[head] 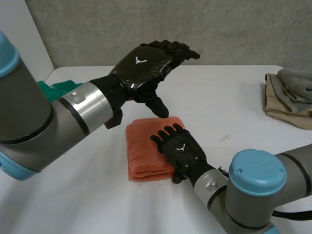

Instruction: Fold the laundry.

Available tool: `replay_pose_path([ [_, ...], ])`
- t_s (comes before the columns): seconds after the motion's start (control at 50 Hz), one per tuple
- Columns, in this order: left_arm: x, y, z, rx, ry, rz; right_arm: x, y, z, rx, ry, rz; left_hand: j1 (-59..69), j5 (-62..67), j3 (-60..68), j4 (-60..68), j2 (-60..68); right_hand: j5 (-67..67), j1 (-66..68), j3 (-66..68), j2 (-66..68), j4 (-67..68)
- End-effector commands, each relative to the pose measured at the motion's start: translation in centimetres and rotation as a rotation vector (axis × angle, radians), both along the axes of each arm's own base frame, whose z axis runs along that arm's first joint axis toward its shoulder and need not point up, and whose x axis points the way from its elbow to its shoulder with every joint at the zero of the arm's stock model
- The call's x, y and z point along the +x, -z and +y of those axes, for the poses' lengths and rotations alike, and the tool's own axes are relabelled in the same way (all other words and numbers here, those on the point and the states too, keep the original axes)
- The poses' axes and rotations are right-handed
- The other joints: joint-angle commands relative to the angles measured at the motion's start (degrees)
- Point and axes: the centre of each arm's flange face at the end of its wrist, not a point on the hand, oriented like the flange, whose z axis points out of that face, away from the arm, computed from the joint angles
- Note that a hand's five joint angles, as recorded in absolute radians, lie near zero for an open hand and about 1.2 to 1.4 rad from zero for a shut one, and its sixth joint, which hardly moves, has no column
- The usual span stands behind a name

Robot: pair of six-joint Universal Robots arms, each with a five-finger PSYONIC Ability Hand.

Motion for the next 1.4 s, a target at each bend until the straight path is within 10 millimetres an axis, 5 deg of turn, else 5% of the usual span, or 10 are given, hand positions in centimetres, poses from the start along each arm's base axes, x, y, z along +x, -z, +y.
replay_pose_path([
  [0.02,-1.0,0.6,0.3,0.007,0.026,-0.006,0.5,0.9,-0.7,-0.011,-0.006,0.002,-0.2,-1.1,-0.3,0.1,-0.1,-2.5,-3.0,-1.8,-2.0,-1.6],
  [0.34,-1.7,0.6,0.1,0.002,0.037,-0.001,0.9,2.5,-1.3,-0.037,-0.020,0.060,-0.1,-0.9,-0.2,0.2,0.1,1.2,0.7,1.9,1.7,2.1],
  [0.8,-1.6,0.7,0.1,0.009,0.035,-0.005,3.1,2.0,-4.0,-0.095,-0.023,0.010,-0.1,-0.9,-0.2,0.2,0.1,10.5,9.9,11.1,11.0,11.4],
  [0.86,-1.6,0.6,0.1,0.008,0.035,-0.004,3.3,2.3,-4.3,-0.094,-0.025,0.011,-0.1,-0.9,-0.2,0.2,0.1,20.8,20.3,21.5,21.4,21.8],
  [0.94,-1.6,0.5,0.1,0.005,0.034,-0.002,3.8,2.1,-5.1,-0.113,-0.013,-0.001,0.1,-0.8,0.0,0.4,0.2,67.0,66.4,67.6,67.5,67.9],
  [1.0,-1.5,0.3,0.0,0.000,0.032,0.001,3.7,1.0,-5.6,-0.126,-0.002,-0.029,0.3,-0.6,0.2,0.6,0.4,67.1,66.6,67.8,67.6,68.0],
  [1.1,-1.4,0.0,0.0,-0.005,0.028,0.006,0.6,-3.3,-10.5,-0.222,0.124,-0.069,0.3,-0.6,0.2,0.6,0.4,67.1,66.6,67.8,67.6,68.0],
  [1.4,-1.2,-0.5,0.7,-0.013,0.034,0.011,-8.4,-6.3,-21.3,-0.338,0.181,-0.087,0.1,-0.8,0.0,0.4,0.2,67.1,66.6,67.8,67.6,68.0],
])
